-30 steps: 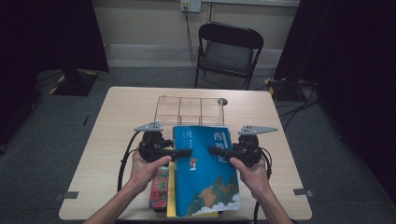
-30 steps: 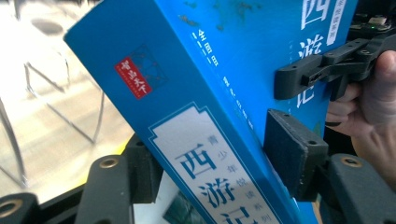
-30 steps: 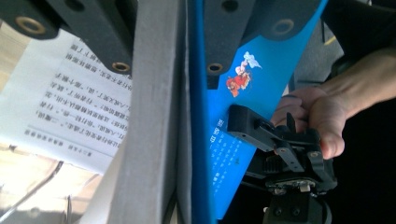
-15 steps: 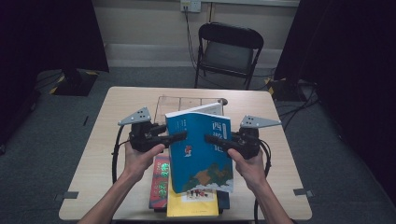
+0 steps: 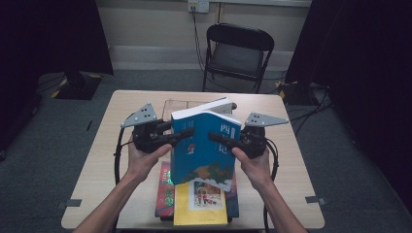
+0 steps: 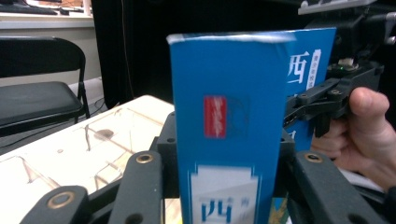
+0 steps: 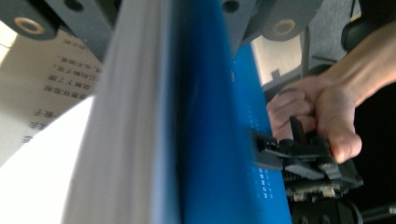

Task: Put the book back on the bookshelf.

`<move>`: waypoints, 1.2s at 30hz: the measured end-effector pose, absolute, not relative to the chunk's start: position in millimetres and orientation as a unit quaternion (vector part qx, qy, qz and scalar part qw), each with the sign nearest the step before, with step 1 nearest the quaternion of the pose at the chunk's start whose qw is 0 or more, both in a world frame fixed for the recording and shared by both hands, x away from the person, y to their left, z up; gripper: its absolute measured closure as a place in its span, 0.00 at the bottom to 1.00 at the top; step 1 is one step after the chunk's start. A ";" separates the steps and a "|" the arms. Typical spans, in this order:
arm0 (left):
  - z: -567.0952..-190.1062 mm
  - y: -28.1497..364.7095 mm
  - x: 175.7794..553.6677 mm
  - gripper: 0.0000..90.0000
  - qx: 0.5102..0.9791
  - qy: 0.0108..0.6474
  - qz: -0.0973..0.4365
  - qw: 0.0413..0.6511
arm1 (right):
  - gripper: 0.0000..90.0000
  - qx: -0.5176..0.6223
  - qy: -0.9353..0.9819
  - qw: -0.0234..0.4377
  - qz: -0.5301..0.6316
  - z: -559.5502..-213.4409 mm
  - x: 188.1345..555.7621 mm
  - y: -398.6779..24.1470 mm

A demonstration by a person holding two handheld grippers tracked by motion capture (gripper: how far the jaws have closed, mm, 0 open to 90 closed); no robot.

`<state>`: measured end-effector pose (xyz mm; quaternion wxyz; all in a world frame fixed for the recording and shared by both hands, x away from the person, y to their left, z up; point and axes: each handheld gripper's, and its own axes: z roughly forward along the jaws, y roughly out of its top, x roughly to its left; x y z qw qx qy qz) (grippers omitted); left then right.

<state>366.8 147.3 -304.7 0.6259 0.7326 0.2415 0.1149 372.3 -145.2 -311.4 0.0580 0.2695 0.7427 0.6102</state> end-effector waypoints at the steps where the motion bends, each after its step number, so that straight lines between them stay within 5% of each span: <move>1: -307.4 148.5 364.0 0.66 0.733 0.238 0.117 0.626 | 0.90 0.265 0.746 0.059 0.608 -313.9 370.5 -143.9; 14: -309.7 154.0 343.0 0.65 0.735 0.221 0.128 0.629 | 0.78 0.239 0.758 0.093 0.600 -315.2 349.6 -149.6; 36: -310.1 158.9 326.7 0.66 0.742 0.224 0.135 0.617 | 0.37 0.278 0.749 0.105 0.593 -331.5 373.9 -175.8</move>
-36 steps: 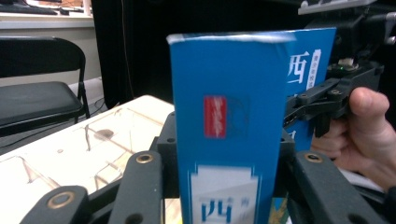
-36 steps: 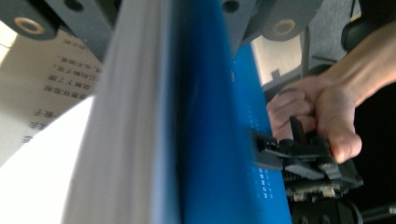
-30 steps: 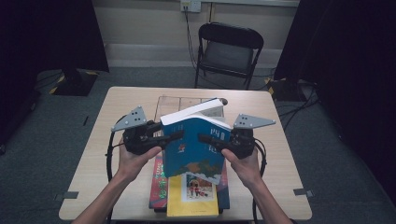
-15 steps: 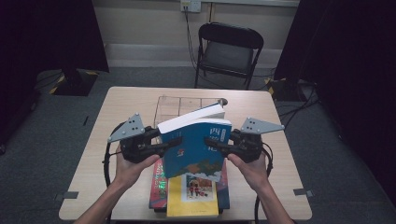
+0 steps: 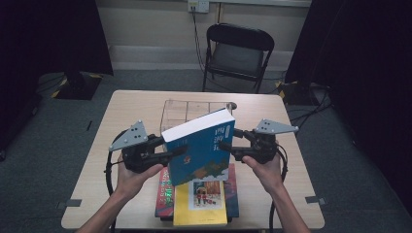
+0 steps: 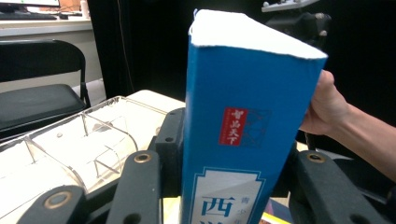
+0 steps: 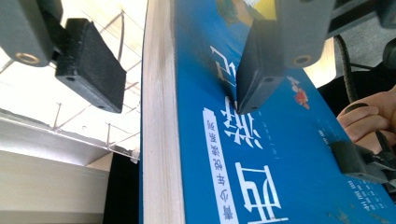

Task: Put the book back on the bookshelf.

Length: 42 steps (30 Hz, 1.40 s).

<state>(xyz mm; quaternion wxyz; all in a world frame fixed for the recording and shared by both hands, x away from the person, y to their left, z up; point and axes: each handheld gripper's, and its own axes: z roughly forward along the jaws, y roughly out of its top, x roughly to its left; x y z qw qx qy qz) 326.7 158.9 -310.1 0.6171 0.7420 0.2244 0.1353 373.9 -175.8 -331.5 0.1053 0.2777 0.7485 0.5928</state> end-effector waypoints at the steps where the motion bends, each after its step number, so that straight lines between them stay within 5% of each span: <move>1: -310.1 158.3 325.7 0.66 0.742 0.225 0.135 0.617 | 0.37 0.270 0.750 0.104 0.595 -332.1 375.6 -175.4; 15: -314.2 157.6 327.3 0.65 0.730 0.229 0.137 0.629 | 0.51 0.256 0.758 0.092 0.592 -334.6 373.9 -173.0; 42: -332.8 133.4 342.5 0.61 0.742 0.212 0.141 0.620 | 0.56 0.240 0.764 0.087 0.593 -332.4 367.2 -177.9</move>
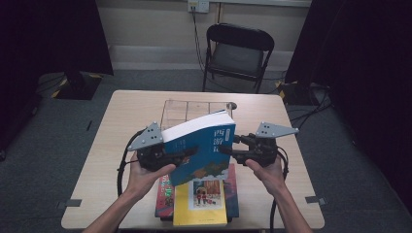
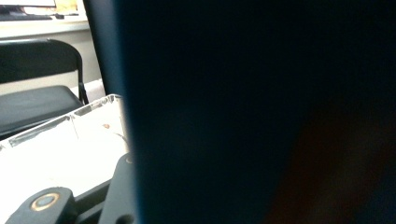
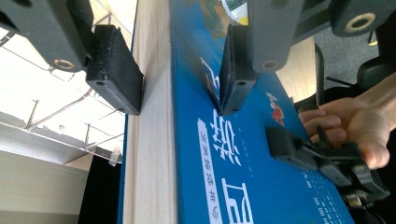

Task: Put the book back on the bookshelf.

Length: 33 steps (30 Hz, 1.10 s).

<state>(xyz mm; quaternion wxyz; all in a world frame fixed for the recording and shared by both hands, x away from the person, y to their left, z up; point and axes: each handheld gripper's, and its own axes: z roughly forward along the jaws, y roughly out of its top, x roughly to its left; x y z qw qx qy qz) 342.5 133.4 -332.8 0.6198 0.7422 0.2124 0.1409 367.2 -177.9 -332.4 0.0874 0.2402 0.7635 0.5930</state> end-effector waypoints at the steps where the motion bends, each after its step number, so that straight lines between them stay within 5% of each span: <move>1: -333.7 133.0 342.5 0.61 0.744 0.210 0.143 0.618 | 0.56 0.240 0.764 0.087 0.592 -332.5 367.3 -178.3; 33: -336.8 156.2 347.4 0.67 0.740 0.253 0.162 0.601 | 0.57 0.236 0.754 0.109 0.603 -327.5 395.7 -138.6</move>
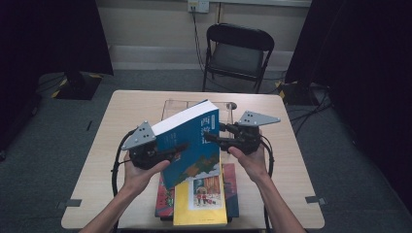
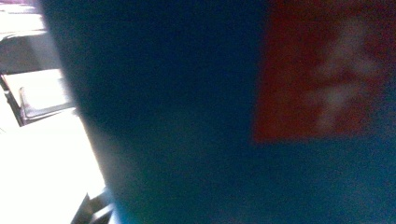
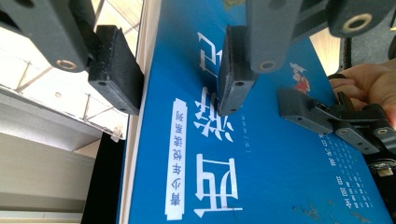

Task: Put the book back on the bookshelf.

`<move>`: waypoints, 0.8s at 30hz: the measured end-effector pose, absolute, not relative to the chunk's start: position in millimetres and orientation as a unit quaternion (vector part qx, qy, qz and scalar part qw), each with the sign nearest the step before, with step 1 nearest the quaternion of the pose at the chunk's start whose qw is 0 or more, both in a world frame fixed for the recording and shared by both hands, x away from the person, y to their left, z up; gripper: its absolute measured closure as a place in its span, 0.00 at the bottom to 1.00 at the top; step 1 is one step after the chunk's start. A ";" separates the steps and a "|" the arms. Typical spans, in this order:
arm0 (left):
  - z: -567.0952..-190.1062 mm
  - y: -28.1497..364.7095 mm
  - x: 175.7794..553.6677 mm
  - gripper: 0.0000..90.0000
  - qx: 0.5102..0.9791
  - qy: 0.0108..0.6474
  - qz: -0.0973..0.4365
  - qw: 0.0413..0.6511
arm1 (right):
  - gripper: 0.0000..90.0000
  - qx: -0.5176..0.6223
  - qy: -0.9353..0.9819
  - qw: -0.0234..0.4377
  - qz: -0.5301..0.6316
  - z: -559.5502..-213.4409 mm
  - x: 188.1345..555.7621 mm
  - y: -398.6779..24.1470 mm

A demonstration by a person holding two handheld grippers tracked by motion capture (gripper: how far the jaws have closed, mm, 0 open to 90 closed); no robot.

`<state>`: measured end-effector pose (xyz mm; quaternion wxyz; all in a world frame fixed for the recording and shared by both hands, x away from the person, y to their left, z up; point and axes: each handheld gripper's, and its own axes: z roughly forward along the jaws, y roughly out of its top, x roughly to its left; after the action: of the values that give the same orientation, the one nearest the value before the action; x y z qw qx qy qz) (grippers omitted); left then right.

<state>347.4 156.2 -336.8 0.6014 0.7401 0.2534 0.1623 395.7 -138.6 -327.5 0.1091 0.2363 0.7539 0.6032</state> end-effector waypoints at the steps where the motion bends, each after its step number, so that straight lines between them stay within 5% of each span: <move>1: -336.4 157.8 347.2 0.67 0.740 0.256 0.164 0.600 | 0.57 0.236 0.755 0.109 0.602 -327.0 396.5 -136.6; 11: -329.6 172.7 347.5 0.67 0.727 0.260 0.201 0.602 | 0.58 0.225 0.743 0.113 0.621 -322.6 406.0 -115.9; 24: -334.6 177.4 342.7 0.67 0.740 0.255 0.180 0.596 | 0.53 0.221 0.752 0.100 0.613 -329.2 397.9 -118.2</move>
<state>342.7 177.4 -334.6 0.5957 0.7401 0.2547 0.1804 397.9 -118.2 -329.2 0.0996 0.2214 0.7516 0.6134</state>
